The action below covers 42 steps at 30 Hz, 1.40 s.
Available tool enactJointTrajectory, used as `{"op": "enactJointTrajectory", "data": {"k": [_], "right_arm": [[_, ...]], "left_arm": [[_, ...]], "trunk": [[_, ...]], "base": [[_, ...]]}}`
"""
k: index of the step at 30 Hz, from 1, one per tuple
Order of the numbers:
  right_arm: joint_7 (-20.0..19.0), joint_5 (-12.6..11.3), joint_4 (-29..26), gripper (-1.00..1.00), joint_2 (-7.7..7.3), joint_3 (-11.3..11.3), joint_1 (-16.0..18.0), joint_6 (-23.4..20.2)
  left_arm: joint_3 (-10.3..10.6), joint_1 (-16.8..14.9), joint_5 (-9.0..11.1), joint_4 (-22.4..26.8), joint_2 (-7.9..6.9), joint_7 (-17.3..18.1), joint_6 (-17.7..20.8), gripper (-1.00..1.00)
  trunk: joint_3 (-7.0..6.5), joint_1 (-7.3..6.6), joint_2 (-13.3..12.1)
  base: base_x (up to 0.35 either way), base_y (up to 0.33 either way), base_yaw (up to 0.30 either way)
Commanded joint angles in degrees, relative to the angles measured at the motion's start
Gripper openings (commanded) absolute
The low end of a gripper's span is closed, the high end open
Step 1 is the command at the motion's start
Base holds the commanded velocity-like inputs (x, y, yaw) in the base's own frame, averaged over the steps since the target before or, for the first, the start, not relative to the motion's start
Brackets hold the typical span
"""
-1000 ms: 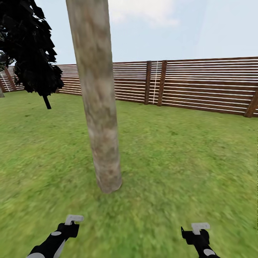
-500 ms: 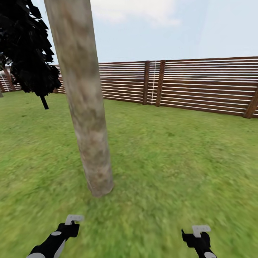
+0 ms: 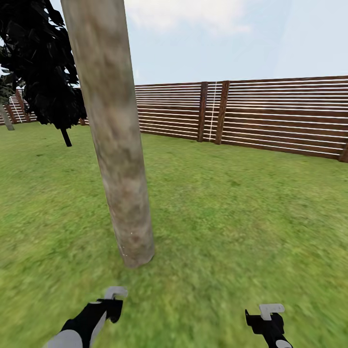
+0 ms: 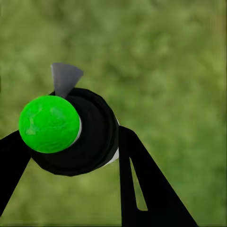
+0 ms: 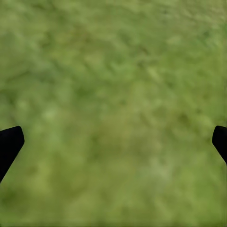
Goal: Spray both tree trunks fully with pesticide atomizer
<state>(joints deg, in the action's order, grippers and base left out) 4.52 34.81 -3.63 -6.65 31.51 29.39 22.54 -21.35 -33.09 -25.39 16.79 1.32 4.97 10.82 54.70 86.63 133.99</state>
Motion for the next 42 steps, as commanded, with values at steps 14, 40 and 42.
{"op": "enactJointTrajectory", "data": {"k": [14, 40, 42], "right_arm": [[0.31, 0.64, 0.11, 1.00, -0.03, 0.31, 0.05, 0.19], [0.31, 0.61, 0.11, 1.00, -0.03, 0.31, 0.05, 0.13], [0.31, 0.61, 0.11, 1.00, -0.03, 0.31, 0.05, 0.13]], "left_arm": [[1.89, -2.59, -0.62, 10.79, 2.44, 0.91, 14.63, -1.00], [9.46, -6.09, -0.79, 31.02, 1.65, 9.84, 28.98, -1.00], [14.21, -6.31, -0.61, 31.94, 3.11, 10.01, 31.52, -1.00]], "trunk": [[0.06, -0.01, 0.02], [0.06, -0.01, 0.02], [0.06, -0.01, 0.02]], "base": [[0.000, 0.000, 0.000], [-0.078, 0.000, 0.046], [0.000, 0.000, 0.002]]}}
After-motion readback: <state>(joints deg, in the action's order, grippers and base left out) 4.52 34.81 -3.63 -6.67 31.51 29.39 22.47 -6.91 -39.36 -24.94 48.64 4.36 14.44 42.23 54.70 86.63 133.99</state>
